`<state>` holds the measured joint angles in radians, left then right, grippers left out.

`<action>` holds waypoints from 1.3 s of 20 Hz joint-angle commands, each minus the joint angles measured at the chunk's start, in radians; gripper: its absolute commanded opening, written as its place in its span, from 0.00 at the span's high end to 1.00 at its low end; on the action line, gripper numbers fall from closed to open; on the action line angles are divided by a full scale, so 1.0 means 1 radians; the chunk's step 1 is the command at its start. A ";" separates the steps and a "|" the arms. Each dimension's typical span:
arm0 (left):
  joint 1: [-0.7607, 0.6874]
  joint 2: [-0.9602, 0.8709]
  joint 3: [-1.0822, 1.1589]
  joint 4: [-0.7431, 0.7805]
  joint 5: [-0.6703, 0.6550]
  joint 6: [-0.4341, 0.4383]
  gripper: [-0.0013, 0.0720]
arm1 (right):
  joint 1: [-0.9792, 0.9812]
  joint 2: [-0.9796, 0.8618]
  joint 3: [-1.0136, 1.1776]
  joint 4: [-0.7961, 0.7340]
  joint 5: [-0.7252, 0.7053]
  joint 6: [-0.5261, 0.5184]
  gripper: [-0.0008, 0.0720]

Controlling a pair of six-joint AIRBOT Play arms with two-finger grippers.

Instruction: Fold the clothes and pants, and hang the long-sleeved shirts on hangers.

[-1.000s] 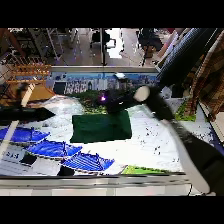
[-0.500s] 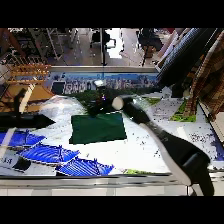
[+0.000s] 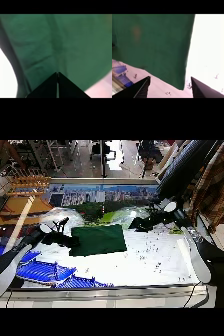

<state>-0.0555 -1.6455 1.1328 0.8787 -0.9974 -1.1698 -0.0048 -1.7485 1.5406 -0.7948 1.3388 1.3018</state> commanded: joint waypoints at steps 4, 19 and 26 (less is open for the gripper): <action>-0.021 -0.091 0.103 0.221 -0.040 -0.177 0.97 | 0.018 -0.290 0.085 0.150 0.017 -0.069 0.10; 0.015 0.241 0.130 0.222 -0.432 -0.079 0.97 | -0.117 -0.091 0.337 0.132 0.113 0.099 0.96; 0.024 0.495 0.129 0.303 -0.504 -0.080 0.97 | -0.742 0.402 -0.180 0.112 0.084 0.075 0.96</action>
<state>-0.0357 -1.2354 1.2621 1.1534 -1.4620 -1.2530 -0.4953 -1.5288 1.5757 -0.6662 1.4384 1.3979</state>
